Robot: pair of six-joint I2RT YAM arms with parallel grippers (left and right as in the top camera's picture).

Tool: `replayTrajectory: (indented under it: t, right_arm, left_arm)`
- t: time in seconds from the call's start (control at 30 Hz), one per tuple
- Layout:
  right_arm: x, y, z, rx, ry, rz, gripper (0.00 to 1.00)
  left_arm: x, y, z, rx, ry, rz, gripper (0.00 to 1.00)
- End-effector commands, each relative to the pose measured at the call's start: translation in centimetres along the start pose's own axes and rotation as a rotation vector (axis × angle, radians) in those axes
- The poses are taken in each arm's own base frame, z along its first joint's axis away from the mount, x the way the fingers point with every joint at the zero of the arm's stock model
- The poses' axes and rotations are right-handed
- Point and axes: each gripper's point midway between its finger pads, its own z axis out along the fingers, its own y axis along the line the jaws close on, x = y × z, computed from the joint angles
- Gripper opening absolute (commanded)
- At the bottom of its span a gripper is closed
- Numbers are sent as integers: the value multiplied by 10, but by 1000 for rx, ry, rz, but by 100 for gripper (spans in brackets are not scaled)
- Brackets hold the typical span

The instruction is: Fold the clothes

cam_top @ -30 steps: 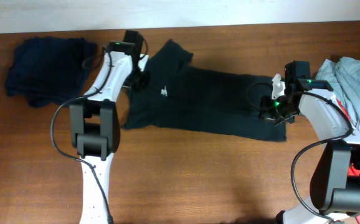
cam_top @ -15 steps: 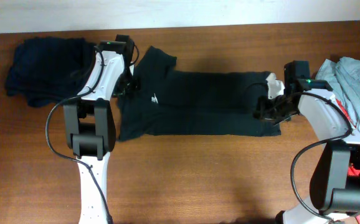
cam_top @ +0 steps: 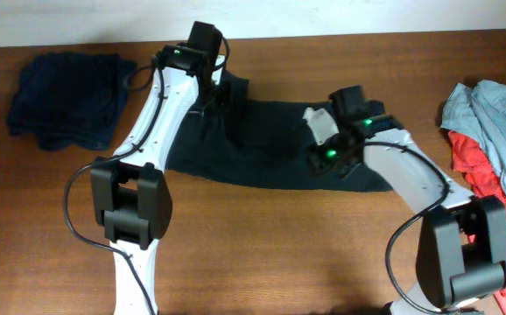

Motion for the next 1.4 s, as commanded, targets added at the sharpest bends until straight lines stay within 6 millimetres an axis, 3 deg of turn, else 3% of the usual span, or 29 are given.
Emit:
replayTrajectory:
  t: [0.0,0.2,0.4,0.53,0.63,0.77,0.83,0.9,0.97,1.03,1.07,1.1,1.2,1.37]
  right_arm:
    - [-4,-11,-1,104,8,-43,4]
    - [-5,-11,-1,101,5,-38,4]
    - [-5,-11,-1,101,5,-38,4]
    - [-5,-11,-1,101,5,-38,4]
    - [-4,-11,-1,101,8,-38,4]
    - [-3,-11,-1,100,13,-37,4]
    - [-1,-10,-1,99,20,-35,4]
    - [1,-10,-1,97,29,-33,4]
    - [3,-9,-1,95,36,-32,4]
    - [4,-9,-1,95,39,-31,4]
    - [3,-9,-1,95,37,-31,4]
    - [3,-9,-1,95,37,-32,4]
    - [3,-9,-1,95,37,-32,4]
    - [4,-9,-1,94,38,-31,4]
  left_arm:
    - [4,29,-1,-88,20,-65,1]
    - [10,48,11,-149,37,-88,1]
    - [18,57,51,-145,23,-99,2]
    - [12,55,69,-124,-27,-84,18]
    - [4,53,69,-112,-59,-83,20]
    - [-7,57,62,-116,-91,-44,59]
    - [-2,63,56,-130,-64,-75,68]
    - [13,77,51,-161,-3,-164,70]
    - [30,88,49,-178,64,-235,66]
    - [45,94,49,-172,126,-258,20]
    - [52,96,49,-163,154,-268,5]
    - [57,97,49,-158,174,-274,1]
    - [69,103,56,-169,208,-276,1]
    - [82,108,90,-169,186,-261,0]
